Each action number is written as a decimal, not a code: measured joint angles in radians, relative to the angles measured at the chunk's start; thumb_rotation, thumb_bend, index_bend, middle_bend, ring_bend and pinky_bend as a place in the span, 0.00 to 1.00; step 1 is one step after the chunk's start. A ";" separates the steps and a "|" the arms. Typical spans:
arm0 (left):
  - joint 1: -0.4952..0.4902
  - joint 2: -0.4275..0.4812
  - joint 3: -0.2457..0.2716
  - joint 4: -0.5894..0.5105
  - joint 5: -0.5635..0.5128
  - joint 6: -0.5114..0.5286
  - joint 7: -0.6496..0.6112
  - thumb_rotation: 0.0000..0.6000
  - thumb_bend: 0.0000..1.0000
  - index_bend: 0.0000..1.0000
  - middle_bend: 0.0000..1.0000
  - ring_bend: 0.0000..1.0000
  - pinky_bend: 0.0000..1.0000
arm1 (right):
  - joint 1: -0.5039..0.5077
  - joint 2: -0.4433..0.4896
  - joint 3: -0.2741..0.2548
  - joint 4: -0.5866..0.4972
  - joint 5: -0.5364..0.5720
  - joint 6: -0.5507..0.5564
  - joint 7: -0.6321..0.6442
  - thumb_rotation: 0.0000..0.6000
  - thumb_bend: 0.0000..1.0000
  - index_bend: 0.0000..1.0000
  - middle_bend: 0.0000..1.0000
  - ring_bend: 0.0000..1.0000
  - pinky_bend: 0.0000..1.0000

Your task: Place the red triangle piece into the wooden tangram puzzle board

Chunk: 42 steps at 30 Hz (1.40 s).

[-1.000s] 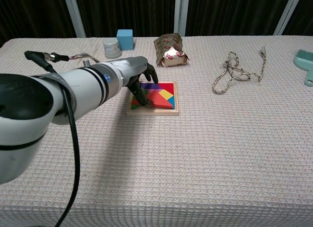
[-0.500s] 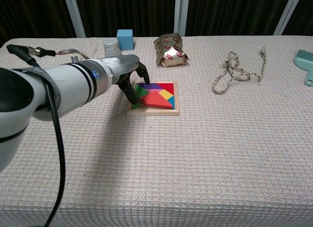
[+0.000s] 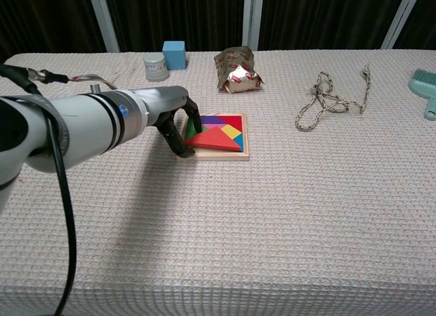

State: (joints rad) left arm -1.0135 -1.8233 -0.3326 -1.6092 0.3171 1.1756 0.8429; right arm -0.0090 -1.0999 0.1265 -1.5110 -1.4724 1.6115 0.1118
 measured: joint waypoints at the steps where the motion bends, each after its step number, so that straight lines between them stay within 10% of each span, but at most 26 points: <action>1: 0.000 0.001 0.001 -0.003 0.000 0.000 -0.001 1.00 0.28 0.32 0.11 0.00 0.00 | 0.000 0.000 0.000 0.000 0.000 0.000 0.000 1.00 0.23 0.00 0.00 0.00 0.00; 31: 0.006 0.026 0.015 -0.059 0.059 0.027 -0.047 1.00 0.28 0.30 0.11 0.00 0.00 | -0.001 -0.005 0.001 0.005 0.005 -0.001 -0.002 1.00 0.23 0.00 0.00 0.00 0.00; 42: 0.009 0.064 0.041 -0.051 0.179 -0.175 -0.160 1.00 0.28 0.20 0.00 0.00 0.00 | -0.006 -0.001 0.004 0.003 0.003 0.010 0.001 1.00 0.23 0.00 0.00 0.00 0.00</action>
State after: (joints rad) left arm -1.0046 -1.7589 -0.2916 -1.6607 0.4957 1.0010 0.6824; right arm -0.0147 -1.1005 0.1305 -1.5081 -1.4692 1.6217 0.1125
